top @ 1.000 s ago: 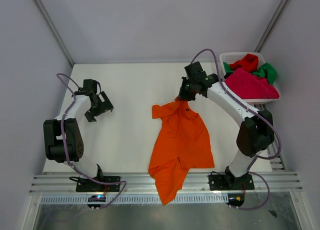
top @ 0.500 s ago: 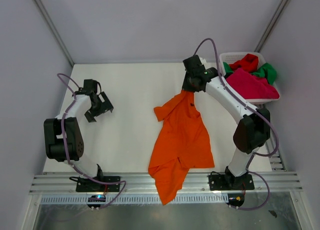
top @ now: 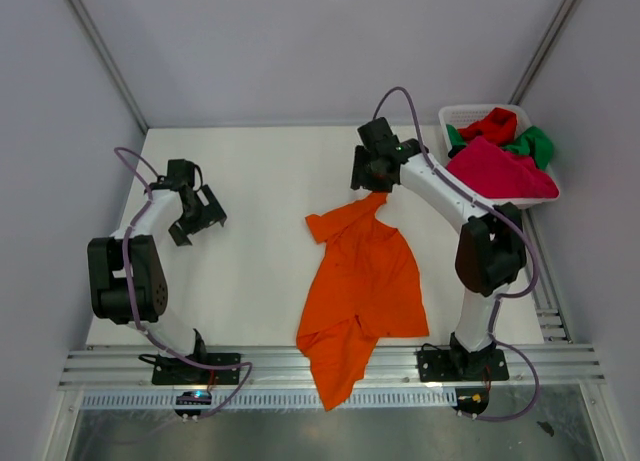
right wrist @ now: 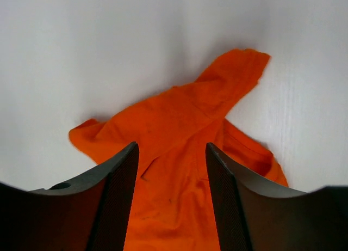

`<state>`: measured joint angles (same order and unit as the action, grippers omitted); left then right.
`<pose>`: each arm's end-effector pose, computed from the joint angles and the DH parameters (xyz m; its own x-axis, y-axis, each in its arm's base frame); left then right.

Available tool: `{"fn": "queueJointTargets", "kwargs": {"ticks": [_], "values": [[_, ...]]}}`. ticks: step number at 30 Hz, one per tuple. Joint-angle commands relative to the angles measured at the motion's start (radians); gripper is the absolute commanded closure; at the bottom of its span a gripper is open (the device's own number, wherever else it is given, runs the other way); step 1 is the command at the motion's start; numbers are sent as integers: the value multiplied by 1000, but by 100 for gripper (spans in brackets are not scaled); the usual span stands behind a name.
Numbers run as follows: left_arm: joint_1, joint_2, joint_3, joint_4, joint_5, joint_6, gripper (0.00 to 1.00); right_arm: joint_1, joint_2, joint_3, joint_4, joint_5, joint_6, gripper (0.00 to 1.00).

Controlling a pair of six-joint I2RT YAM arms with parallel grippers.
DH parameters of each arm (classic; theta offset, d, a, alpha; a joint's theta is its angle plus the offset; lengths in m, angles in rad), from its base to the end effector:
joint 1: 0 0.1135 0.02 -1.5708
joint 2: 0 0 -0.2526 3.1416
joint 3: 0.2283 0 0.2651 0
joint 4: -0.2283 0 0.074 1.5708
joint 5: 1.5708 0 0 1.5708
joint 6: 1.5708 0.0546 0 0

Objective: Fold and stack the t-shirts
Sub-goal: Flatten out the tshirt

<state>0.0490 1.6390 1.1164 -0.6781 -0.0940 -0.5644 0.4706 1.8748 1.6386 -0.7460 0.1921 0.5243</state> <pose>0.3367 0.0216 0.1689 -0.7425 -0.5696 -0.3524 -0.5679 0.8143 -0.1196 0.3894 0.1864 0.2463 -0.8172 0.1356 -0.5601 0.0676 0.9878 0.1405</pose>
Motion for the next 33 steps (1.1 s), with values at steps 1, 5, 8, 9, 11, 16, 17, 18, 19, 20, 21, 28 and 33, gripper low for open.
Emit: {"fn": "queueJointTargets", "kwargs": {"ticks": [1, 5, 8, 9, 11, 16, 17, 18, 19, 20, 21, 28, 33], "values": [[3, -13, 19, -9, -1, 12, 1, 36, -51, 4, 83, -293, -160, 43], [3, -4, 23, -8, 7, 11, 1, 205, -13, 15, 16, -200, -403, 43], [5, -4, 23, -9, 10, 9, 1, 328, 24, 17, -42, -62, -571, 43], [5, -5, 23, -9, 10, 9, 1, 354, 38, 3, -49, -42, -624, 43], [3, -7, 22, -9, 7, 9, 1, 422, 47, -13, -46, 27, -659, 43], [5, -14, 19, -14, 0, 9, 1, 511, 104, -71, -27, 255, -718, 43], [3, -15, 17, -12, 0, 9, 1, 517, 118, -83, -12, 312, -715, 43], [5, -16, 17, -14, 2, 9, 1, 520, 159, -85, -6, 399, -702, 43], [5, -15, 17, -14, 4, 9, 1, 519, 182, -79, -6, 446, -692, 43], [3, -16, 16, -12, 7, 11, 1, 520, 238, -65, 3, 520, -681, 44], [3, -16, 16, -12, 8, 11, 1, 522, 239, -65, 16, 536, -681, 44], [3, -19, 16, -14, 5, 15, 1, 531, 297, -45, 77, 560, -670, 44], [5, -15, 16, -12, 5, 15, 1, 534, 288, -4, 63, 520, -664, 44]]}}
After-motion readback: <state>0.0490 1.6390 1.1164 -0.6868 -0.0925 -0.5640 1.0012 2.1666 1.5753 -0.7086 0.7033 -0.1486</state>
